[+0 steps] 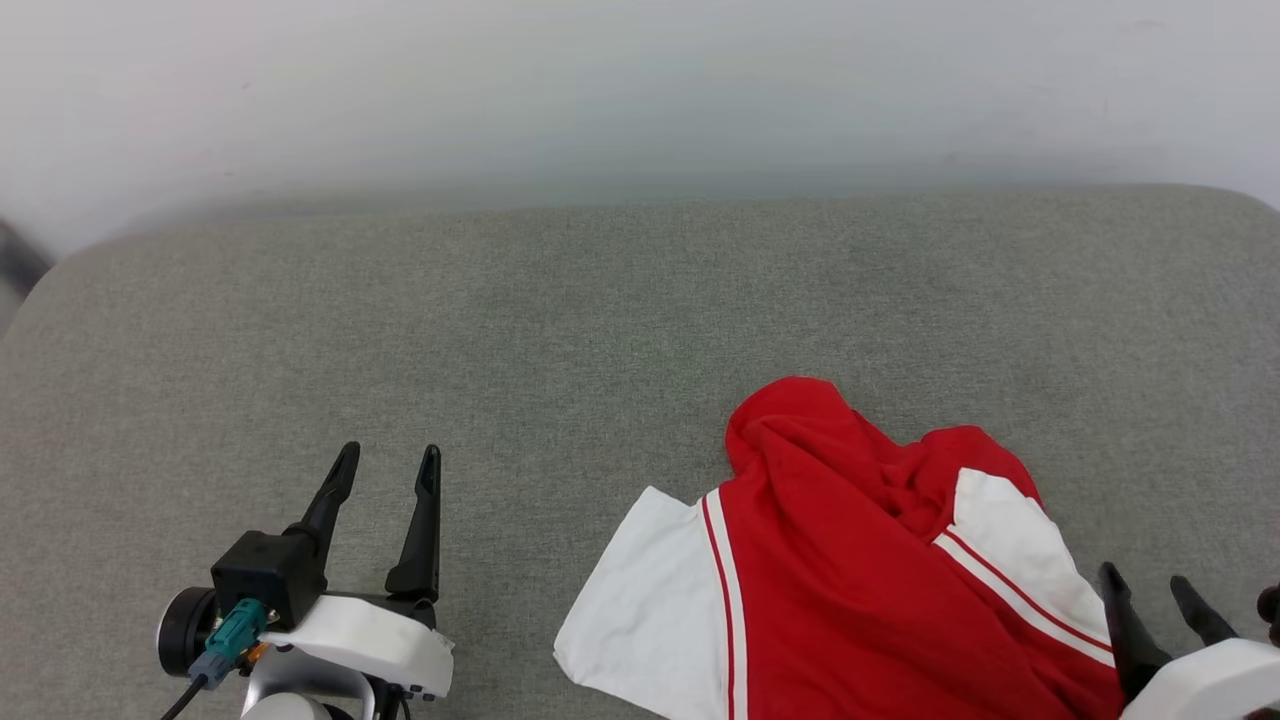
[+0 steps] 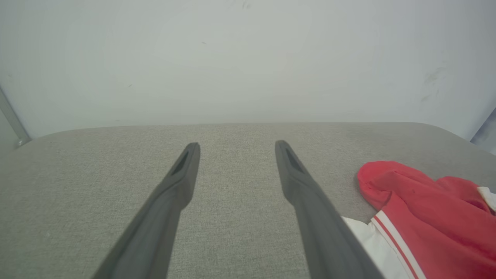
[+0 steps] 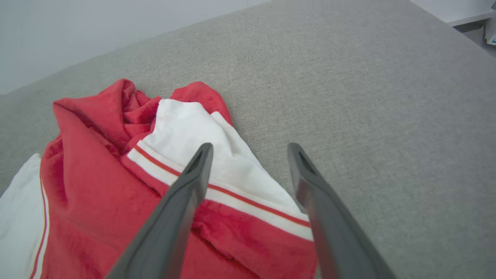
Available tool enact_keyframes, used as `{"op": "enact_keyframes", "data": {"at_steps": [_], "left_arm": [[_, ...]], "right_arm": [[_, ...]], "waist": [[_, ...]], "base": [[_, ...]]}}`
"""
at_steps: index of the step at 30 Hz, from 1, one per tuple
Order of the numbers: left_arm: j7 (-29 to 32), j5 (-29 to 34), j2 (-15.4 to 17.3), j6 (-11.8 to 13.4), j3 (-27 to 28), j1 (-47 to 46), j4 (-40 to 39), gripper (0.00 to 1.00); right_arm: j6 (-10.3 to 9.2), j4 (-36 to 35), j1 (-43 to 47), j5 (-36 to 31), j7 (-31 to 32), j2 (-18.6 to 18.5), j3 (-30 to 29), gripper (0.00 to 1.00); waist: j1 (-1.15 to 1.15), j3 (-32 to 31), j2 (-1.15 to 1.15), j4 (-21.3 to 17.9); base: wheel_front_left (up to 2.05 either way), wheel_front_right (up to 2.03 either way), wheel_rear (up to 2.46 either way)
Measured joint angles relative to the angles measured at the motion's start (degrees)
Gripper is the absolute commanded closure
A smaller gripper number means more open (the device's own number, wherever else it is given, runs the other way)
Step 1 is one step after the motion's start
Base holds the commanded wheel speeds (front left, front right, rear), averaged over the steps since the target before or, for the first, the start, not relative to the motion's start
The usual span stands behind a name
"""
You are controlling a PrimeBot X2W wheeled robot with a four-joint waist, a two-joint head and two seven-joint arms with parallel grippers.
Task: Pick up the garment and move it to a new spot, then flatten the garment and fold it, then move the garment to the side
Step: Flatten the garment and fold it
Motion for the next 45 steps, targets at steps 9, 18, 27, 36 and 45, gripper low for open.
{"op": "enact_keyframes", "data": {"at_steps": [9,18,27,36,45], "left_arm": [[0.02,-0.05,0.01,0.32,-0.30,-0.03,-0.45,0.00],[-0.08,0.49,-1.15,0.12,-1.30,-2.13,-1.03,0.00],[-0.60,0.99,-1.98,-0.62,-1.08,-4.29,0.14,0.00],[-1.04,1.18,-2.21,-0.79,-0.44,-4.04,1.41,0.00],[-1.09,1.51,-2.04,-0.77,-0.59,-3.96,1.25,0.00]], "right_arm": [[0.00,3.38,-6.08,1.00,17.15,-7.30,1.98,0.00],[0.00,6.94,-11.09,3.72,34.46,-11.87,6.03,0.00],[0.00,8.95,-12.88,4.34,39.22,-12.46,6.26,0.96],[0.00,3.66,-12.67,4.76,38.41,-13.04,7.35,1.00],[0.00,-5.33,-13.85,2.05,36.29,-12.82,1.40,1.00]], "waist": [[0.00,-0.48,0.00,0.15],[0.00,3.27,0.00,2.46],[0.00,7.57,0.00,4.76],[0.00,6.45,0.00,3.34],[0.00,5.49,0.00,0.99]], "base": [[0.00,0.00,0.00],[0.00,0.00,0.00],[0.00,0.00,0.00],[0.00,0.00,0.00],[0.00,0.00,0.00]]}}
